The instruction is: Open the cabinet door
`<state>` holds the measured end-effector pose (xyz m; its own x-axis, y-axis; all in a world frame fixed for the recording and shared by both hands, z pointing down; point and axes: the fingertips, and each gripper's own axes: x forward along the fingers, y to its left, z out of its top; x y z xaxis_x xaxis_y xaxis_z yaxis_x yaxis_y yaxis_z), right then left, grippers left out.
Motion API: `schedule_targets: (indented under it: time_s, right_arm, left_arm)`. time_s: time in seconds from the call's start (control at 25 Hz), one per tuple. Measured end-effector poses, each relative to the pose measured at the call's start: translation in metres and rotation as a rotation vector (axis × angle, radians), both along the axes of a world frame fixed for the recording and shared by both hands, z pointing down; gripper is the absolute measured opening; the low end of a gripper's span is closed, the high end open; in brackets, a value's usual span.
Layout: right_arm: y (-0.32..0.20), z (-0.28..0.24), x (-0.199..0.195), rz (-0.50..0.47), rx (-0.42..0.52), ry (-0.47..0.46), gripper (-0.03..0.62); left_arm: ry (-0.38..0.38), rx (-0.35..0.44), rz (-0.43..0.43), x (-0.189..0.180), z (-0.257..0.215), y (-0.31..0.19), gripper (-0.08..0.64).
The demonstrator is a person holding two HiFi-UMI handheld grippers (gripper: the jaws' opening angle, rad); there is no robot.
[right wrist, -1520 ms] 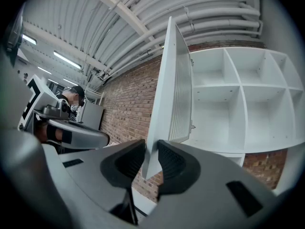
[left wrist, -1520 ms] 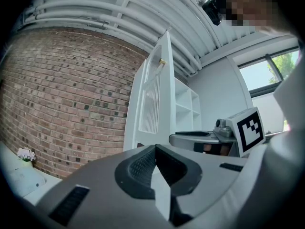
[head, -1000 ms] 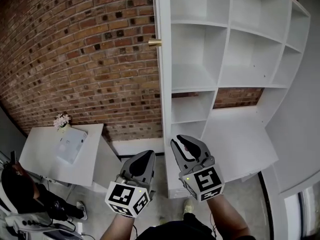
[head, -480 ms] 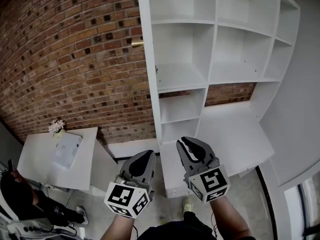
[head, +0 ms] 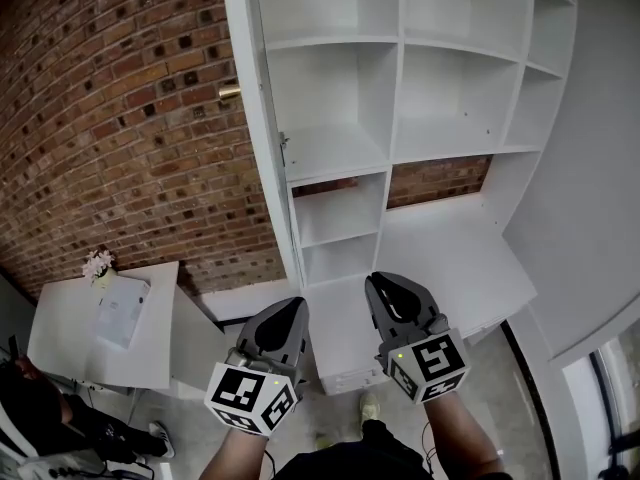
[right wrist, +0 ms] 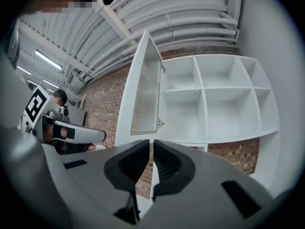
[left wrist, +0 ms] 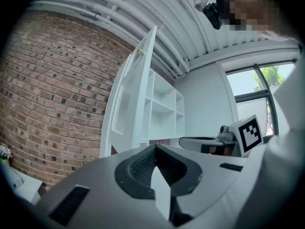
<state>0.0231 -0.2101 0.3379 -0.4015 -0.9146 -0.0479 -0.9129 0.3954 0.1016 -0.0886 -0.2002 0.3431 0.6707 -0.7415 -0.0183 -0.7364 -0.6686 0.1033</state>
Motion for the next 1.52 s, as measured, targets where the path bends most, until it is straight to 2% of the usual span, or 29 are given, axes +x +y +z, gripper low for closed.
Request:
schedule_targets:
  time_s: [0.36, 0.72, 1.52]
  right_arm:
    - [0.005, -0.004, 0.03, 0.035, 0.005, -0.028, 0.014]
    - [0.005, -0.008, 0.046, 0.063, 0.011, -0.035, 0.005]
    - [0.0, -0.003, 0.046, 0.061, 0.001, -0.026, 0.005]
  left_arm:
    - [0.01, 0.004, 0.032, 0.021, -0.004, -0.002, 0.006]
    - [0.019, 0.007, 0.036, 0.028, -0.01, -0.01, 0.006]
    - [0.023, 0.008, 0.031, 0.028, -0.006, -0.015, 0.006]
